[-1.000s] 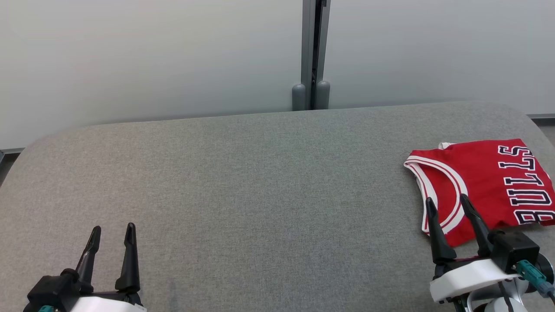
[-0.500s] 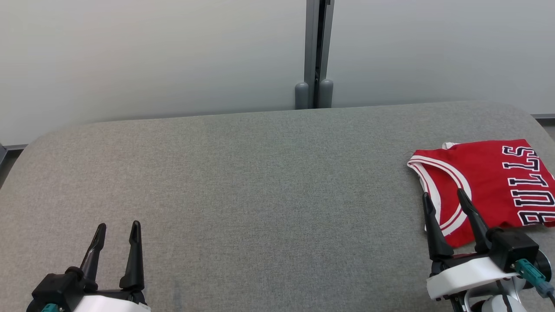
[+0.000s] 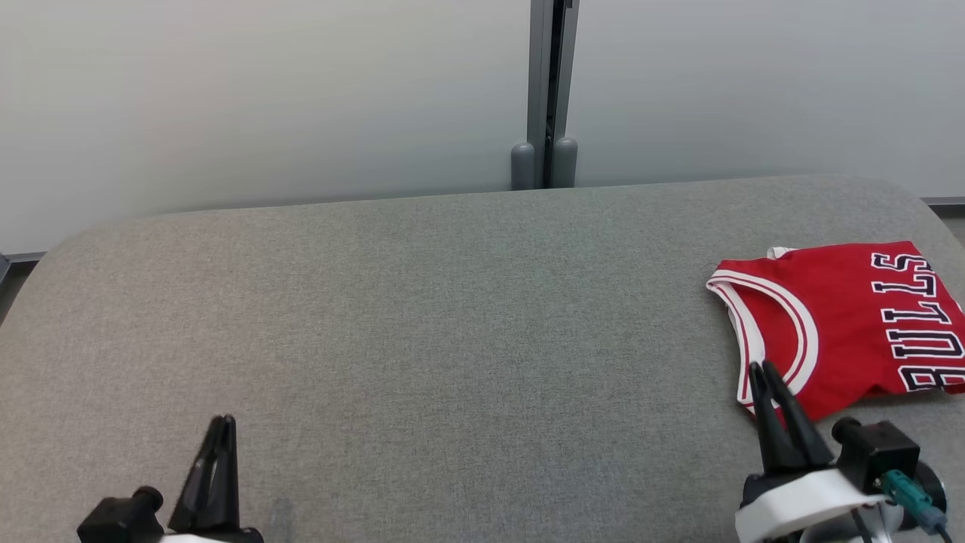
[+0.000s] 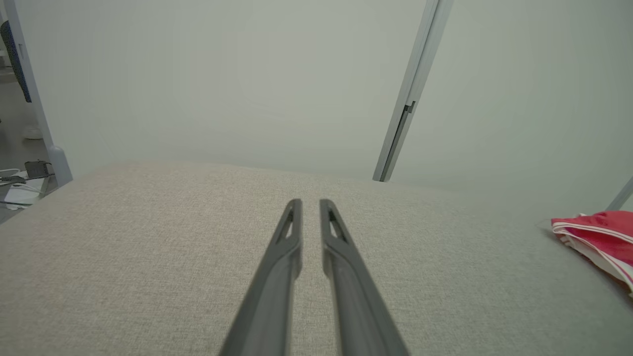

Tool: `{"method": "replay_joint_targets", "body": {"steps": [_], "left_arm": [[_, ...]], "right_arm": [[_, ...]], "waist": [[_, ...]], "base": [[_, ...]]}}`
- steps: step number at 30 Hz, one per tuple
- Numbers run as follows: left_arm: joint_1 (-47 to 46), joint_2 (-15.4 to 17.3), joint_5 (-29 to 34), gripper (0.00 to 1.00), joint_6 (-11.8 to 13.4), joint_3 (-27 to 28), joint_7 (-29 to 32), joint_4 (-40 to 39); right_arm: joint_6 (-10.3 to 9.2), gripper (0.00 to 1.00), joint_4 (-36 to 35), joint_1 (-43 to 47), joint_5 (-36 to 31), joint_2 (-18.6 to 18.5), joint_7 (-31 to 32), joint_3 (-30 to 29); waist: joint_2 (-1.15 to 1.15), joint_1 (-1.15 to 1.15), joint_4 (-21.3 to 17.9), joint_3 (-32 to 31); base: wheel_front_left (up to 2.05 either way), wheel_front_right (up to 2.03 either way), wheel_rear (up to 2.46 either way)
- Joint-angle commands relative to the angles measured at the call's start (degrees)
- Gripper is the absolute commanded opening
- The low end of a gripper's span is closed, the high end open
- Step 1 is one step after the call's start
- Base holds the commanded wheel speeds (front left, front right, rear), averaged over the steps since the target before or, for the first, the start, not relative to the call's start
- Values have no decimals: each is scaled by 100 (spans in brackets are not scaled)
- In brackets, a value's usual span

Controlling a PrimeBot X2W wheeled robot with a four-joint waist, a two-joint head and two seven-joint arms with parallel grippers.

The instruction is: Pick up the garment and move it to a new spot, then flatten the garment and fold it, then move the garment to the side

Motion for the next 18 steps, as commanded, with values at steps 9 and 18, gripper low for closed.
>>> {"method": "replay_joint_targets", "body": {"steps": [9,18], "left_arm": [[-169,-11,-909,0,-16,81,281,27],[-276,-31,-1748,0,-32,113,503,25]], "right_arm": [[0,0,-32,-54,1009,-5,260,-136],[0,0,-47,-87,1927,-6,495,-257]], "waist": [[0,0,8,9],[0,0,16,18]], "base": [[0,0,0],[0,0,0]]}}
